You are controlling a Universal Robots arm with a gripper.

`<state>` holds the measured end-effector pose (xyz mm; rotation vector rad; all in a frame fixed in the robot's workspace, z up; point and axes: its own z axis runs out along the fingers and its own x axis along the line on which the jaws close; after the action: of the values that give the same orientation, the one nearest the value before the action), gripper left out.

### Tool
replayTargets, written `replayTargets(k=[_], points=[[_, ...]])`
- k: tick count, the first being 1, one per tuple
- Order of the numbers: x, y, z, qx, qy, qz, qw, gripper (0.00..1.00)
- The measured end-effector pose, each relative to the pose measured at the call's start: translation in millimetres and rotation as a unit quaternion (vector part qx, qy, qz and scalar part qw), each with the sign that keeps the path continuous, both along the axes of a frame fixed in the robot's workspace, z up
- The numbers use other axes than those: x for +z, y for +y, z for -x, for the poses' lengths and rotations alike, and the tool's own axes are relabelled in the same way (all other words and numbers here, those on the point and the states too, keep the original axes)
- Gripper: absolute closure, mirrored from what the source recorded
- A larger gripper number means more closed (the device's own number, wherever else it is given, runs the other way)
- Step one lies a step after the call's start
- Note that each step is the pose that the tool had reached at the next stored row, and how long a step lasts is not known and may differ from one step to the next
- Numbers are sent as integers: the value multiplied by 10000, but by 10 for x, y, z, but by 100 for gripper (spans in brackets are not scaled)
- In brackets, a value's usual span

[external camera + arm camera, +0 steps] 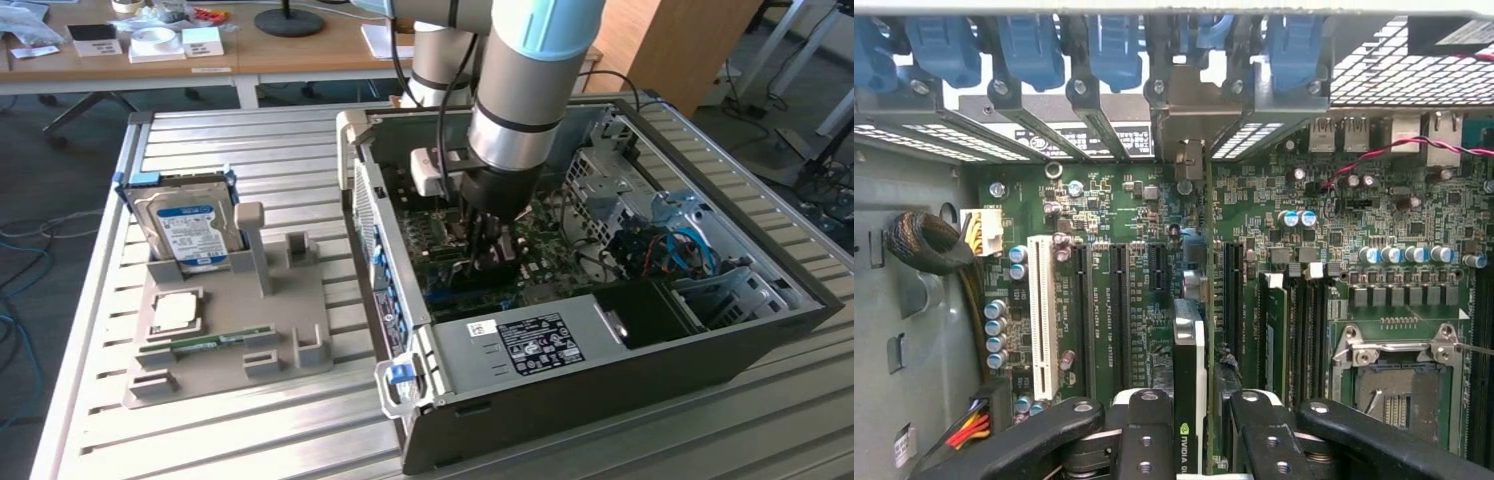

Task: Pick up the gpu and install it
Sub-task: 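Insert the gpu into the slot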

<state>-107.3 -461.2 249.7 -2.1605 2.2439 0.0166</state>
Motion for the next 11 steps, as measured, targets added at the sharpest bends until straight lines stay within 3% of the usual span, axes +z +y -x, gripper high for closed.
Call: replayTargets(k=[11], points=[[-14, 0, 4, -1, 1, 1, 10000, 74]])
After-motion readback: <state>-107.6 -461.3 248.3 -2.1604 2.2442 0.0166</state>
